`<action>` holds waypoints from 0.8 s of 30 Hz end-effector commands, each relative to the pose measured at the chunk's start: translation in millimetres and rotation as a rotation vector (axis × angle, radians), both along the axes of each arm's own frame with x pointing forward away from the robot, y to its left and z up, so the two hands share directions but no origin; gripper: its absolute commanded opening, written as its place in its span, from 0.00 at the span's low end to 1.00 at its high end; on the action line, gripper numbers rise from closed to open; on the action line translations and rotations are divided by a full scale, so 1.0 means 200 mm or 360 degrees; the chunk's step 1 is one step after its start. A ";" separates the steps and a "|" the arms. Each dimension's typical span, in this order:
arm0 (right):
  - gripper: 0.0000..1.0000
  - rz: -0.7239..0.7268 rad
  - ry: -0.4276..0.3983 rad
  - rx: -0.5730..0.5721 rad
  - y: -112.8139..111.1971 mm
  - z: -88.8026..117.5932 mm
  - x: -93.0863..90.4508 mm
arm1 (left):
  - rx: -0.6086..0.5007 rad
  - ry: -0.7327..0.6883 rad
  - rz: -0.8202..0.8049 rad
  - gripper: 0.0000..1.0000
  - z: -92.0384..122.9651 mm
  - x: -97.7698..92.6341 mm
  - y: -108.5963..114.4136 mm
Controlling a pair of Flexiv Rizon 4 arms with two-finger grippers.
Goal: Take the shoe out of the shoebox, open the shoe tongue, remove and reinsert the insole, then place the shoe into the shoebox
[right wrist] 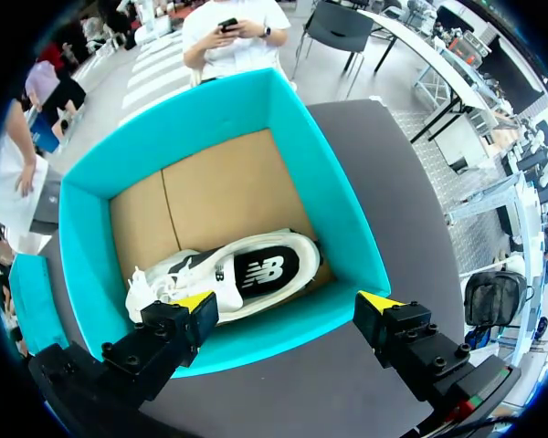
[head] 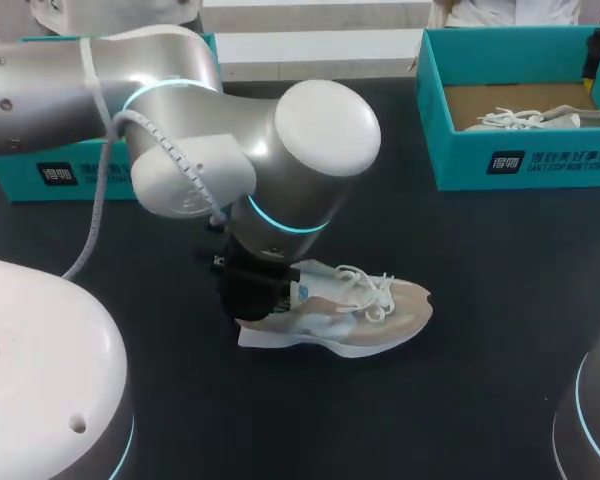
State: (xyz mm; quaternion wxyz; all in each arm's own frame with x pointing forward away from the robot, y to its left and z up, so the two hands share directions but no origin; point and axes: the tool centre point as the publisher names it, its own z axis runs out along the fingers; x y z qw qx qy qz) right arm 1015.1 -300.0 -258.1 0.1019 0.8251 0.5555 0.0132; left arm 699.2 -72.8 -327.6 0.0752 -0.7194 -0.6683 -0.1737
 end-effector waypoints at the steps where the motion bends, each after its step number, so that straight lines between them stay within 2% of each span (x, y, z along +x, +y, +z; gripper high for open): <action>1: 1.00 -0.0001 0.0001 0.0001 0.00 0.00 0.00 | 0.0027 0.0008 0.0001 0.00 -0.11 0.01 -0.05; 9: 1.00 -0.0001 0.0001 0.0001 0.00 0.00 0.00 | 0.0069 0.0081 0.0034 0.00 -0.22 0.03 -0.06; 15: 1.00 -0.0001 0.0001 0.0001 0.00 0.00 0.00 | 0.0068 0.0082 0.0080 0.00 -0.24 0.02 -0.05; 16: 1.00 -0.0001 0.0001 0.0001 0.00 0.00 0.00 | 0.0069 0.0080 0.0086 0.20 -0.24 0.01 -0.05; 17: 1.00 -0.0001 0.0001 0.0001 0.00 0.00 0.00 | 0.0071 0.0082 0.0087 0.33 -0.25 0.01 -0.05; 18: 1.00 -0.0001 0.0001 0.0001 0.00 0.00 0.00 | 0.0073 0.0084 0.0087 0.38 -0.25 0.01 -0.05; 19: 1.00 -0.0001 0.0001 0.0001 0.00 0.00 0.00 | 0.0073 0.0087 0.0088 0.53 -0.24 0.00 -0.05; 20: 1.00 -0.0001 0.0001 0.0001 0.00 0.00 0.00 | 0.0072 0.0089 0.0087 0.74 -0.23 -0.01 -0.05; 22: 1.00 -0.0001 0.0001 0.0001 0.00 0.00 0.00 | 0.0035 0.0094 0.0089 0.97 -0.20 -0.02 -0.04; 24: 1.00 -0.0001 0.0001 0.0001 0.00 0.00 0.00 | -0.0024 0.0085 0.0108 1.00 -0.14 -0.03 -0.04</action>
